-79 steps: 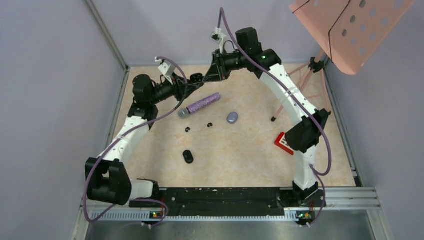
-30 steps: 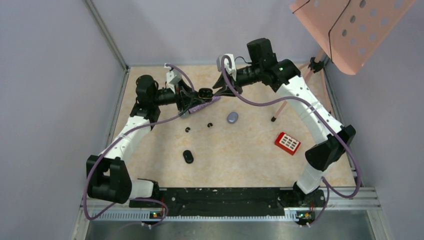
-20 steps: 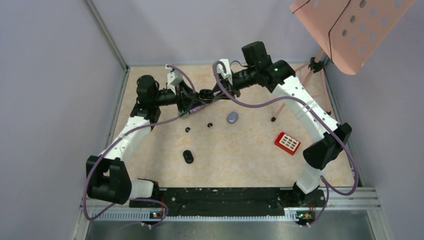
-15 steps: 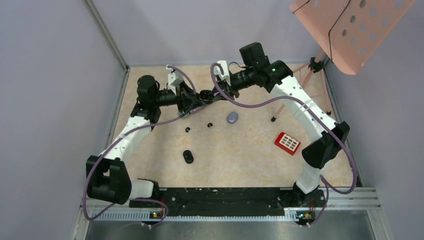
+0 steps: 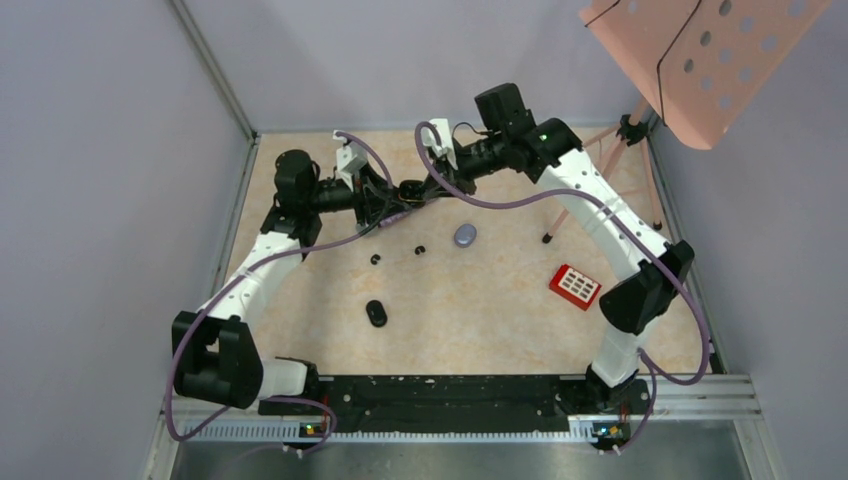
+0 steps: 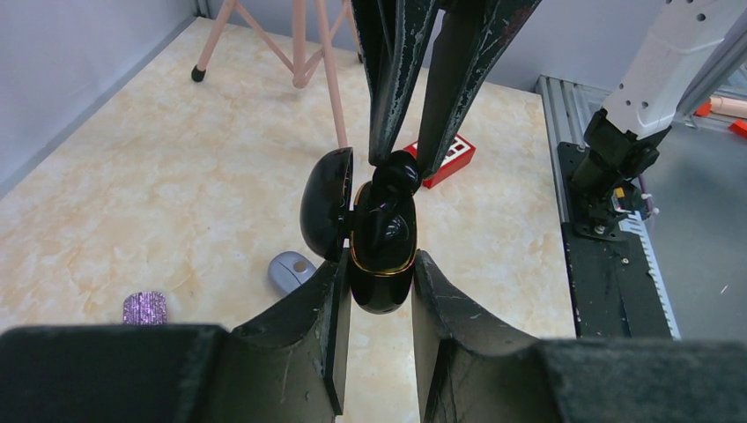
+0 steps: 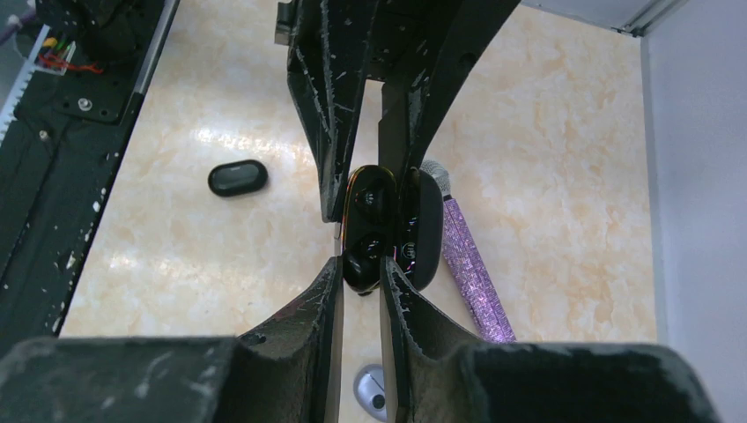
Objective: Insert the wireless bluetooth earbuds into the charging case
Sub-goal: Adjust the earbud with the charging case, then close the charging case.
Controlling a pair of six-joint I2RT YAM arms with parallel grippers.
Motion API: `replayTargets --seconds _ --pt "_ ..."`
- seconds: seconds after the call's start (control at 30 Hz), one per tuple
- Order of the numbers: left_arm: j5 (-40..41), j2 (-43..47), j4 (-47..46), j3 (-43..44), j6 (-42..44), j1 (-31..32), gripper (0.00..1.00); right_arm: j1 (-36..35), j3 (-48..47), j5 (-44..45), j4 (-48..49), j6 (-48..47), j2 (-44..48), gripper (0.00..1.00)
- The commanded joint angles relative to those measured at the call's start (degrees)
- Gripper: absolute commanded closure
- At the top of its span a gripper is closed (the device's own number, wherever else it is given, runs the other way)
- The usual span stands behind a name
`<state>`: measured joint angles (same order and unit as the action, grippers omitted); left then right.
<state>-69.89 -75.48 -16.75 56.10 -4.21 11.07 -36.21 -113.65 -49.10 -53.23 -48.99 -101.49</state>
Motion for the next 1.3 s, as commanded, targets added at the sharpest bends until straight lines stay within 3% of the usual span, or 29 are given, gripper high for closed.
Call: replayTargets --seconds 0.0,0.33,0.77,0.93,1.1,1.27 --pt "-2.3 1.6 -1.5 2.5 1.6 1.0 1.0 -0.8 -4.8 1.2 1.2 4.4 -2.8 0.86" --pt "-1.4 2.0 -0.4 2.1 2.4 1.1 1.0 -1.4 -6.9 4.6 1.2 8.8 -5.1 0.89" --pt "3.7 0.9 -6.7 0.0 -5.3 1.1 1.0 -5.6 -8.3 16.4 3.9 17.0 -4.8 0.82" --pt "4.1 1.1 -4.8 -0.2 -3.6 1.1 1.0 -5.6 -9.1 16.2 4.3 18.5 -2.3 0.7" --pt "4.0 1.3 -3.3 -0.2 -2.3 1.1 1.0 -3.1 -7.8 7.8 4.3 19.8 2.0 0.49" --pt "2.9 1.2 -3.3 -0.4 -1.9 1.1 1.0 1.5 -5.8 0.2 4.8 20.5 2.7 0.35"
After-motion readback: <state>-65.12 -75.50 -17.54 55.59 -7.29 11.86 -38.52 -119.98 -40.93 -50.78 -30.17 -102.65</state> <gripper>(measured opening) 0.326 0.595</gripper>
